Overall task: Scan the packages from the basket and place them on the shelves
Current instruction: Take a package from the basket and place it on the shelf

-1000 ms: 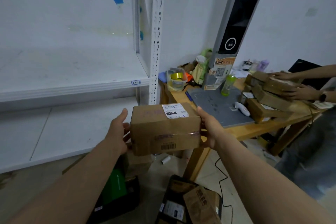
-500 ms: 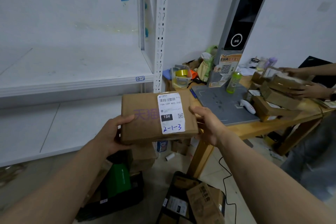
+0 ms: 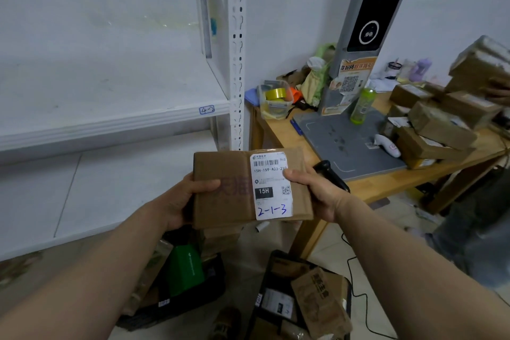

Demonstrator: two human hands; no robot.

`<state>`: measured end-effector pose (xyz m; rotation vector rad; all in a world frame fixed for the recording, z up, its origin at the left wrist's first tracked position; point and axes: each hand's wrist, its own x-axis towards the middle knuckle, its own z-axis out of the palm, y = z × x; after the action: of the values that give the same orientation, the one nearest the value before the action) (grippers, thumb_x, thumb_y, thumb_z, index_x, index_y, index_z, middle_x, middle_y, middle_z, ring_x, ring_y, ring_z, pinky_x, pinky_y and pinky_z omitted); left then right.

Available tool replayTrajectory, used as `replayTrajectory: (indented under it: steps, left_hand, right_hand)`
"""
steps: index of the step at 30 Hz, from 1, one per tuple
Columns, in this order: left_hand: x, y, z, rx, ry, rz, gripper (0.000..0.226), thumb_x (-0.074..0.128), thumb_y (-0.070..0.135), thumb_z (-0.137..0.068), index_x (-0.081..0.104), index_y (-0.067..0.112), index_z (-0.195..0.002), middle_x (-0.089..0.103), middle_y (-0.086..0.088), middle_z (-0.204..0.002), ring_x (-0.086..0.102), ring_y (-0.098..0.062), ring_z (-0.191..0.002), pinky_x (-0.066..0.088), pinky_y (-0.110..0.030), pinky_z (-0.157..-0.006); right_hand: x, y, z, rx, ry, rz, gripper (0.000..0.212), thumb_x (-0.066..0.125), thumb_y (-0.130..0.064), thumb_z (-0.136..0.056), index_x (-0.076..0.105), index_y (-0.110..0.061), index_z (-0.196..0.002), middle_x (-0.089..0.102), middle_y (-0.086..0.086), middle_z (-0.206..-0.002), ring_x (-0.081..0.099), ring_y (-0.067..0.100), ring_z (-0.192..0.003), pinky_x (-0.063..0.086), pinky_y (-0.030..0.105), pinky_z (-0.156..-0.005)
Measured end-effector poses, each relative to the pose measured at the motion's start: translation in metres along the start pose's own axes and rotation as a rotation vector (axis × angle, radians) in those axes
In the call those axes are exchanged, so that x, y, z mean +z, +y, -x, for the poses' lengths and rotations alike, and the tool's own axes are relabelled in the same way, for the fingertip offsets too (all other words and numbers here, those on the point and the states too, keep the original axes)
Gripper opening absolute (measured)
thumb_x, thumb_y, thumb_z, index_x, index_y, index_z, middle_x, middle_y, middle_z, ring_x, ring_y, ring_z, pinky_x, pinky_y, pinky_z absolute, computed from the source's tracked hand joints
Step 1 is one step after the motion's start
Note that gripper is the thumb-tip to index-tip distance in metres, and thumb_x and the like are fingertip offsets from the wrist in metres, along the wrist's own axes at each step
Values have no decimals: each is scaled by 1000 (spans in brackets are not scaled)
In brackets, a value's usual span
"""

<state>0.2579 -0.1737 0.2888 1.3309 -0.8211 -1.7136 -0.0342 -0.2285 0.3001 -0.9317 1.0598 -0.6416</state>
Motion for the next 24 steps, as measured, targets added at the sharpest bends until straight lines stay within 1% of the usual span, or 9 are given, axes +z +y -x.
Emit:
replayTrajectory:
  steps: [2, 6, 8, 10, 11, 13, 16, 21, 24]
  left_hand:
    - [-2, -3, -25, -17, 75, -28, 122, 102, 35, -37, 44, 28, -144, 66, -14, -127, 65, -39, -113, 54, -59, -92]
    - [-1, -5, -69, -97, 221, -29, 133, 95, 24, -47, 16, 41, -152, 55, -8, -124, 59, -34, -106, 54, -49, -80]
    - [-3, -6, -93, -120, 238, -14, 137, 97, 27, -43, 16, 41, -153, 55, -8, -124, 59, -34, -106, 54, -50, -81]
    - [-6, -4, -118, -144, 243, -7, 142, 97, 37, -32, 20, 43, -151, 56, -7, -126, 59, -36, -110, 53, -58, -91]
    - [-7, -4, -131, -155, 243, -8, 144, 97, 39, -28, 21, 44, -150, 56, -7, -127, 58, -36, -112, 51, -60, -94]
    - [-5, -2, -154, -167, 225, -23, 146, 99, 40, -27, 20, 45, -150, 55, -5, -125, 58, -35, -111, 51, -58, -95]
    - [-2, -2, -187, -181, 218, -62, 138, 100, 32, -41, 17, 44, -151, 52, -5, -128, 57, -35, -111, 51, -56, -94]
    - [-3, 2, -224, -195, 236, -95, 163, 99, 48, -8, 17, 46, -149, 53, -3, -123, 60, -34, -108, 55, -44, -76]
    - [-8, 2, -238, -193, 252, -112, 164, 98, 51, -5, 19, 45, -148, 55, -3, -122, 62, -34, -105, 56, -42, -74]
  right_hand:
    - [-9, 2, -26, 78, 129, 126, 64, 84, -33, -78, 52, -33, -134, 74, 7, -116, 69, 31, -108, 57, 50, -84]
    - [-35, 10, -88, 155, 521, 453, 24, 70, -17, -91, 64, -19, -114, 66, 3, -104, 62, 18, -93, 54, 35, -78]
    - [-54, 12, -114, 196, 627, 543, 16, 65, -14, -94, 65, -14, -110, 64, 3, -97, 63, 19, -88, 56, 35, -77]
    - [-76, 12, -137, 234, 679, 622, 12, 60, -15, -97, 59, -10, -108, 63, 2, -97, 64, 22, -90, 57, 39, -82]
    - [-86, 11, -147, 245, 699, 666, 13, 57, -15, -99, 55, -11, -110, 62, 4, -100, 63, 24, -92, 56, 40, -82]
    - [-107, 9, -167, 268, 747, 750, 33, 56, -18, -98, 48, -10, -129, 61, 13, -116, 59, 31, -99, 52, 42, -84]
    - [-137, 12, -194, 336, 805, 800, 54, 61, -22, -93, 38, -13, -142, 53, 18, -134, 56, 38, -118, 50, 54, -100]
    - [-177, 31, -231, 426, 800, 768, 57, 59, -16, -94, 34, -15, -145, 53, 17, -134, 53, 38, -124, 44, 58, -105]
    - [-190, 44, -240, 456, 790, 828, 58, 56, -12, -94, 30, -17, -146, 57, 16, -128, 56, 36, -120, 44, 57, -105]
